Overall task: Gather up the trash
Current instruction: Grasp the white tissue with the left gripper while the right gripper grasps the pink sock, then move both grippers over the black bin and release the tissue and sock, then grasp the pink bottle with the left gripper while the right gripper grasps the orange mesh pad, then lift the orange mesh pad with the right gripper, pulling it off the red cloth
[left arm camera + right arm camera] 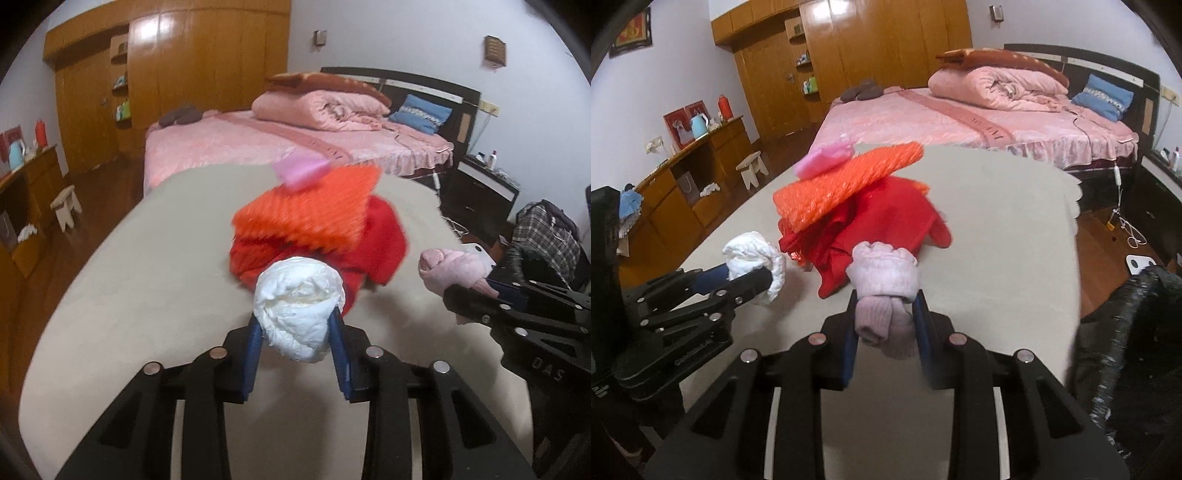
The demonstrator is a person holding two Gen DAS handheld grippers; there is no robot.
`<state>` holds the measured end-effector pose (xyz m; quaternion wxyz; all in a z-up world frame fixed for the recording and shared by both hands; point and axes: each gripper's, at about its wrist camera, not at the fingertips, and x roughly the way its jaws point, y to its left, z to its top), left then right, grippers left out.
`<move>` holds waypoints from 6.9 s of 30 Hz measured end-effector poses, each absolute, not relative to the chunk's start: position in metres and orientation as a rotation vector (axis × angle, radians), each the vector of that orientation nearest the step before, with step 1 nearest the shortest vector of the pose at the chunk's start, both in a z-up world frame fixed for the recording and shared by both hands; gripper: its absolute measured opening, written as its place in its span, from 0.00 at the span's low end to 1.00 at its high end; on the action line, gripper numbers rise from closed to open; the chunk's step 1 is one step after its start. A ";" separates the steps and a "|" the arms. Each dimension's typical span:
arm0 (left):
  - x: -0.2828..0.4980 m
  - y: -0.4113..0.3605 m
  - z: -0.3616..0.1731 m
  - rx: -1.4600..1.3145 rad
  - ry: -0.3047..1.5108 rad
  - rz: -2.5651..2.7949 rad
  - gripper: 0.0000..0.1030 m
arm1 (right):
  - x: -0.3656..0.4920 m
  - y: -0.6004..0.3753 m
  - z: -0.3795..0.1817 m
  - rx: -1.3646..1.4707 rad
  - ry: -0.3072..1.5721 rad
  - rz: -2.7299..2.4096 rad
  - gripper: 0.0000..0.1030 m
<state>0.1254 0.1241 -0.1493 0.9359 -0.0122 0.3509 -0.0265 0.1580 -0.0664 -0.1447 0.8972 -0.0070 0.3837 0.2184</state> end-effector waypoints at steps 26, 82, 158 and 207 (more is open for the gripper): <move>0.119 -0.026 -0.092 0.051 0.595 -0.347 0.33 | 0.107 -0.241 -0.093 0.091 0.664 0.118 0.26; 0.114 -0.108 -0.090 0.141 0.574 -0.397 0.79 | 0.069 -0.347 -0.107 0.162 0.632 -0.135 0.94; 0.178 0.205 -0.125 -0.051 0.580 0.108 0.26 | 0.251 0.012 -0.134 0.004 0.759 0.433 0.58; 0.138 0.118 -0.120 -0.003 0.615 -0.013 0.26 | 0.198 -0.083 -0.129 0.085 0.807 0.392 0.38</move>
